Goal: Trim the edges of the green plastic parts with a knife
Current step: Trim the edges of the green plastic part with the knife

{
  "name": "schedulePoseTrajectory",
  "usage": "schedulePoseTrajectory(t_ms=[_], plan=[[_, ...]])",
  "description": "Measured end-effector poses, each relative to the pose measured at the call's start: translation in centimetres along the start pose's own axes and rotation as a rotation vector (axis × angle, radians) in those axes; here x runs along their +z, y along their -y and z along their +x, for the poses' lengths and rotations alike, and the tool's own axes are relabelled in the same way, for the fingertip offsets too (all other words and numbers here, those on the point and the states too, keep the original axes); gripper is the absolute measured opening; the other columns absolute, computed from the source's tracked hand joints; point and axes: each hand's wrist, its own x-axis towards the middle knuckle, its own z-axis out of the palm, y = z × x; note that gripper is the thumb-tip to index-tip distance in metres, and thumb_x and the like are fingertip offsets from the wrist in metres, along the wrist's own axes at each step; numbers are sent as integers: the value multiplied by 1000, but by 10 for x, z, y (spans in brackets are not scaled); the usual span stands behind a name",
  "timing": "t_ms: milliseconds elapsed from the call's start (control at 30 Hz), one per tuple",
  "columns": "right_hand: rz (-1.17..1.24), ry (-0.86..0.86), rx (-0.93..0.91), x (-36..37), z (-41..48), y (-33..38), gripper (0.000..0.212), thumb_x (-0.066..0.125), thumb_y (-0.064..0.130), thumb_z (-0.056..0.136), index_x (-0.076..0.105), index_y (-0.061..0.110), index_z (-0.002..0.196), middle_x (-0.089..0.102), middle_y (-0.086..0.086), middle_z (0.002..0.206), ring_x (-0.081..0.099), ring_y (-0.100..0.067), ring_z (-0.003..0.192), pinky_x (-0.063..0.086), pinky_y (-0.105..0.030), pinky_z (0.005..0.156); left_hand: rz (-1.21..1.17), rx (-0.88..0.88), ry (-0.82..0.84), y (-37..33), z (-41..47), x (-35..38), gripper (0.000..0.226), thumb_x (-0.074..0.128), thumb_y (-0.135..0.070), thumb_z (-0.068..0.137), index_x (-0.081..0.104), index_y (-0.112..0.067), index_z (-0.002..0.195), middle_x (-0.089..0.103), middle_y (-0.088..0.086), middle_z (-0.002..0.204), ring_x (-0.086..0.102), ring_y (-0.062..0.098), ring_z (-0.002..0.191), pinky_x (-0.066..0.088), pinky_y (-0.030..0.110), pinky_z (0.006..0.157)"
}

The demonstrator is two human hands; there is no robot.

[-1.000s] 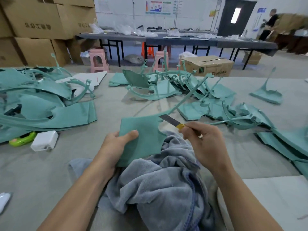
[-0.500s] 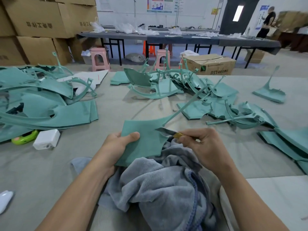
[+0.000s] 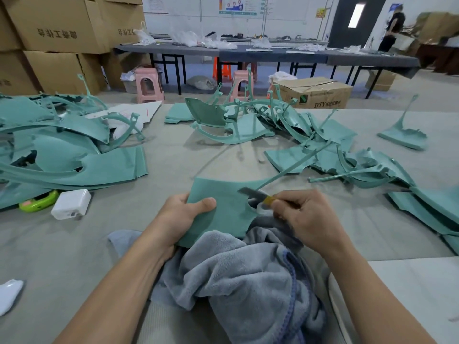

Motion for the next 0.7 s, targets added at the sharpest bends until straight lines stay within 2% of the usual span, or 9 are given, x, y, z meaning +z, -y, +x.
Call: schedulePoseTrajectory(t_ms=[67, 167, 300, 400, 500, 567, 633, 700], plan=[[-10, -7, -1, -3, 1, -1, 22, 71, 16, 93, 80, 31, 80, 68, 5, 64, 54, -3, 55, 41, -17, 55, -4, 1, -5, 0, -1, 0, 9, 71, -12, 89, 74, -7, 96, 78, 16, 90, 74, 27, 70, 58, 30, 56], [28, 91, 24, -4, -2, 0, 14, 74, 17, 93, 82, 27, 86, 72, 3, 68, 58, -5, 61, 44, -24, 59, 3, 9, -3, 0, 0, 1, 7, 72, -11, 89, 75, -8, 94, 78, 15, 89, 74, 26, 69, 58, 30, 55], [-19, -24, 23, -8, -1, 0, 22, 73, 17, 93, 82, 35, 84, 72, 9, 69, 61, -3, 61, 44, -19, 58, -5, 6, 5, 0, 0, 0, 6, 71, -11, 89, 75, -8, 92, 78, 15, 88, 74, 26, 68, 57, 28, 54], [-4, 53, 12, -6, -4, 1, 14, 76, 22, 90, 82, 35, 86, 74, 2, 71, 61, -14, 60, 46, -31, 57, -7, 0, 16, 0, -1, 1, 6, 71, -11, 89, 75, -8, 93, 78, 16, 90, 74, 26, 68, 57, 28, 54], [-19, -32, 3, -5, -3, 1, 26, 75, 18, 91, 80, 42, 85, 72, 7, 68, 56, -10, 56, 42, -23, 54, -4, -11, 25, -1, -1, 0, 9, 71, -12, 89, 75, -8, 96, 77, 17, 91, 74, 27, 70, 58, 29, 55], [-4, -34, -1, -7, -3, 1, 28, 75, 17, 91, 80, 44, 83, 71, 4, 67, 56, -16, 56, 43, -29, 54, -5, -9, 18, -1, -1, 0, 9, 71, -12, 89, 74, -7, 97, 77, 17, 91, 74, 26, 68, 57, 28, 55], [10, 33, 10, -6, -5, 2, 20, 77, 21, 91, 81, 40, 86, 73, -2, 70, 60, -29, 60, 47, -39, 56, -3, -8, 22, -1, -1, 0, 11, 71, -12, 89, 74, -7, 98, 77, 17, 92, 74, 27, 69, 58, 29, 56], [-26, -40, 3, -2, -6, 0, 20, 75, 23, 92, 80, 41, 84, 71, 1, 65, 55, -21, 53, 43, -34, 51, -6, -8, 23, -1, -1, 0, 11, 71, -12, 89, 74, -6, 99, 77, 17, 91, 74, 27, 70, 58, 29, 57]])
